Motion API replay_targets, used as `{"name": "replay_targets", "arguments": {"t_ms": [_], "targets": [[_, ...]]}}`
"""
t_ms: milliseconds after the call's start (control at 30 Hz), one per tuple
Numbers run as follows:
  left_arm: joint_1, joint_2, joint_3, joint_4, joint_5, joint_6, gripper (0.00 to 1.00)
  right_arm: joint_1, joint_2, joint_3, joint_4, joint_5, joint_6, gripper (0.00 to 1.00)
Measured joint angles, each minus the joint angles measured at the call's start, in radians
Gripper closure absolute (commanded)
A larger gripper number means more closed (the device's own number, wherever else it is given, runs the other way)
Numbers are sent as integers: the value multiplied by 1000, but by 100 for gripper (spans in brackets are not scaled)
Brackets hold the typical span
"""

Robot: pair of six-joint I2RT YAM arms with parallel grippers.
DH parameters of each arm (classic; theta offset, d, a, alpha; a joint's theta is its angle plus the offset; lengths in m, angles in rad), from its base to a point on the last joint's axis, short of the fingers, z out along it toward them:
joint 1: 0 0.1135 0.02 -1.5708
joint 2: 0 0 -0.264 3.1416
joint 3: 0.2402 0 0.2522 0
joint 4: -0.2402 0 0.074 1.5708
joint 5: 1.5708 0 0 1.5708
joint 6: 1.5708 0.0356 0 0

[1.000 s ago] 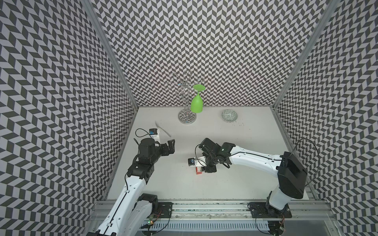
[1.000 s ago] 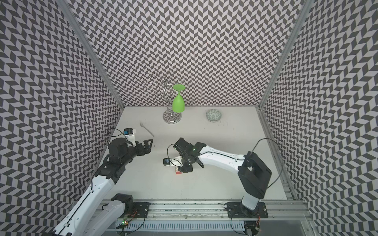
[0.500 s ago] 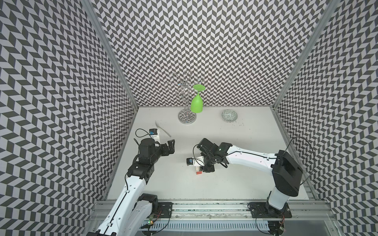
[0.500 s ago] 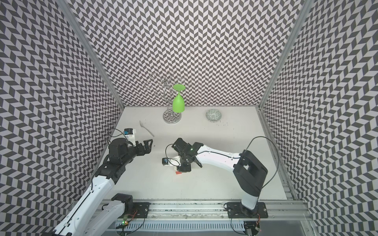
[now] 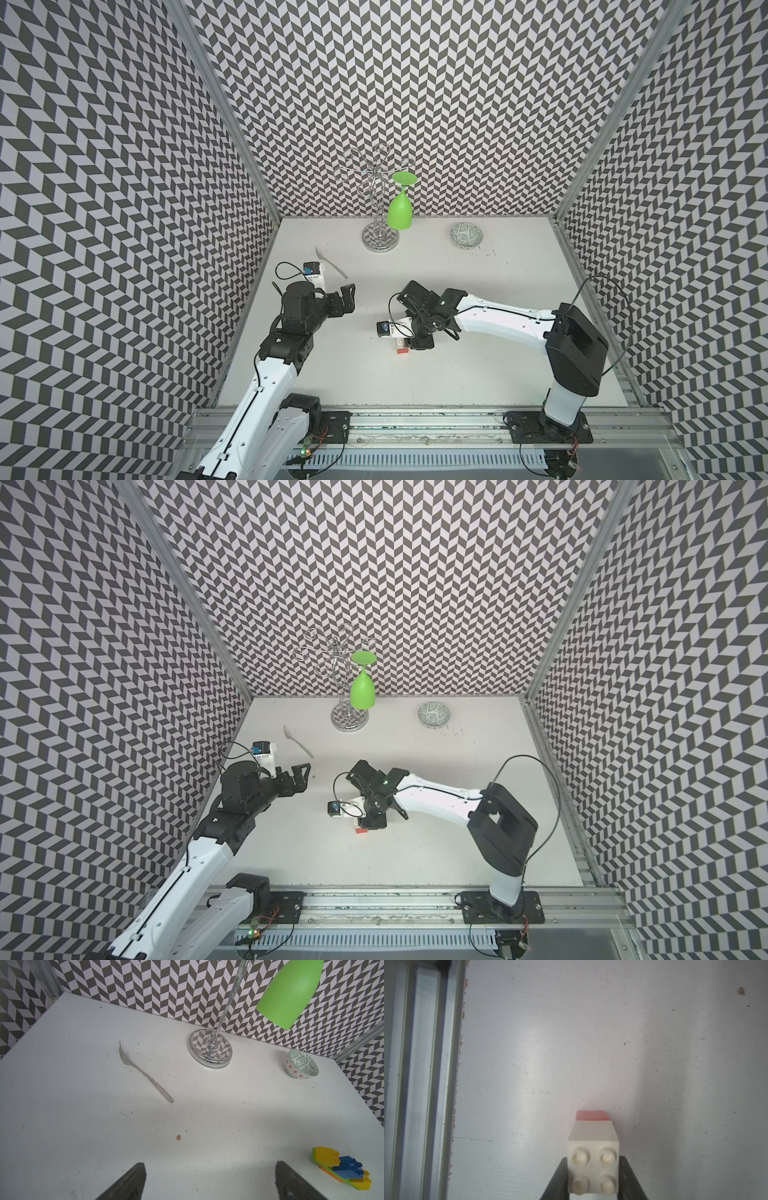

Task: Assemble a fork with lego
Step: Assemble the lego brick with the lego brick.

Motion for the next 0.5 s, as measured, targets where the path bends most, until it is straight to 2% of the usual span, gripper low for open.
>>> {"name": "replay_targets", "arguments": {"t_ms": [200, 500], "targets": [[0, 0, 0, 0, 0, 0, 1, 4, 43, 61, -53, 32, 8, 100], [0, 1, 0, 0, 22, 8, 2, -5, 42, 63, -58, 51, 35, 100]]}}
